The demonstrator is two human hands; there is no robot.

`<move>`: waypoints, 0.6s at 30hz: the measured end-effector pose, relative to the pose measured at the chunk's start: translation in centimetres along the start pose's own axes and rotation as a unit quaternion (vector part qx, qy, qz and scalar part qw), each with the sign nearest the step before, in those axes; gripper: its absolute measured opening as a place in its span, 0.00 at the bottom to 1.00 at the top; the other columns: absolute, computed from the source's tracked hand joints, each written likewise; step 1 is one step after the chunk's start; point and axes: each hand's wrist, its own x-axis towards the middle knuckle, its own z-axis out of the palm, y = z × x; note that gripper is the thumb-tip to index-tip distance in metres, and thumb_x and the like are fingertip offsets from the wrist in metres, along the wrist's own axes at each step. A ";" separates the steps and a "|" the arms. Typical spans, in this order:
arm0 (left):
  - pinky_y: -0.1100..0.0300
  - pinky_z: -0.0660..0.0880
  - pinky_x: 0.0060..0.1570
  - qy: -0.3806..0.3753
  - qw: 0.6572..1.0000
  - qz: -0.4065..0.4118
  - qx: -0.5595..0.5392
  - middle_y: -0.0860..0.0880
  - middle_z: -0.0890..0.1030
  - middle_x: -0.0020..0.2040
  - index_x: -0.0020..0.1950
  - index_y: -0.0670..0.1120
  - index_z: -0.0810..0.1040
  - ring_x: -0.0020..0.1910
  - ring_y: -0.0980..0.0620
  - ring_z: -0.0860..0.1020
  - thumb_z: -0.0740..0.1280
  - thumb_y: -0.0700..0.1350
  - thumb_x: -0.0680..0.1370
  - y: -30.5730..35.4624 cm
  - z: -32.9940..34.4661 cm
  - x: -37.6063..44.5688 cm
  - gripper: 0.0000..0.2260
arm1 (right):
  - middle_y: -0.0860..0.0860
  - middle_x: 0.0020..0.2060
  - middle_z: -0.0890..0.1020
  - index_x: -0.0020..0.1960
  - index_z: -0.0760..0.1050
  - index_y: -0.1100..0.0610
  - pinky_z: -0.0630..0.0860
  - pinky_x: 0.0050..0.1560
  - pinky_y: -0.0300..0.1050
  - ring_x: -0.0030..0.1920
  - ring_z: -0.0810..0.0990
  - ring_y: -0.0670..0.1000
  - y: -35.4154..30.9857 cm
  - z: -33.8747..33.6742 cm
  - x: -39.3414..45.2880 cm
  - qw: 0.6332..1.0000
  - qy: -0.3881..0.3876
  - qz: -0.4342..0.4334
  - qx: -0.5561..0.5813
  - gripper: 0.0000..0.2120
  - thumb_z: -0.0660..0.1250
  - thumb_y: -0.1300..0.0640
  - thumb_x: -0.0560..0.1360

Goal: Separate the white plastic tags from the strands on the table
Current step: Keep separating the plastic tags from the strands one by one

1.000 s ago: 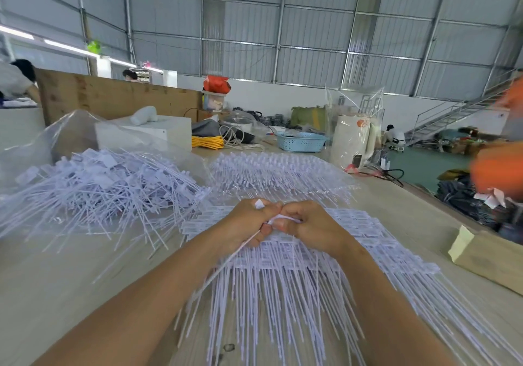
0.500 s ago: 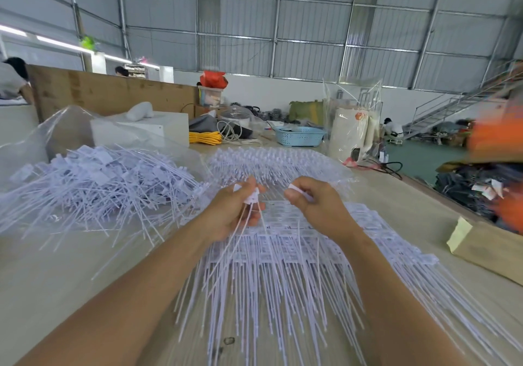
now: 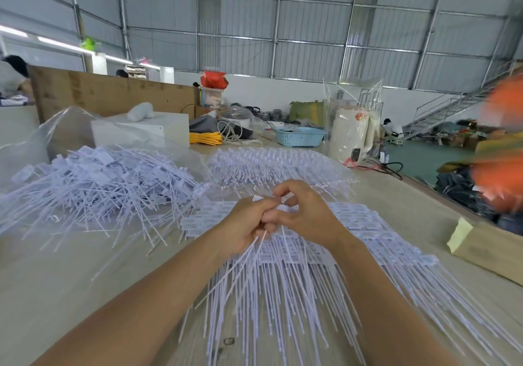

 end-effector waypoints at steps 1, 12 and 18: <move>0.69 0.58 0.17 0.010 1.000 0.011 -0.007 0.50 0.70 0.21 0.48 0.41 0.72 0.18 0.57 0.65 0.63 0.40 0.79 0.2 -0.1 0.0 0.03 | 0.43 0.45 0.75 0.47 0.75 0.50 0.67 0.44 0.25 0.44 0.73 0.36 0.0 -0.3 -0.1 1.000 -0.014 0.007 0.015 0.12 0.75 0.56 0.68; 0.70 0.62 0.19 0.065 0.986 0.109 0.105 0.53 0.72 0.22 0.35 0.44 0.73 0.17 0.59 0.67 0.69 0.43 0.77 0.2 -0.3 -0.2 0.12 | 0.47 0.32 0.78 0.42 0.79 0.60 0.68 0.37 0.32 0.32 0.73 0.41 0.5 -1.3 -0.2 0.996 -0.090 0.012 0.015 0.07 0.66 0.58 0.76; 0.69 0.60 0.20 0.033 0.985 0.115 0.125 0.49 0.73 0.23 0.35 0.41 0.73 0.17 0.57 0.65 0.67 0.43 0.78 0.6 -0.2 -0.4 0.12 | 0.37 0.37 0.80 0.45 0.81 0.57 0.67 0.44 0.23 0.38 0.77 0.31 0.6 -1.2 -0.2 0.996 -0.086 -0.014 0.031 0.08 0.64 0.65 0.76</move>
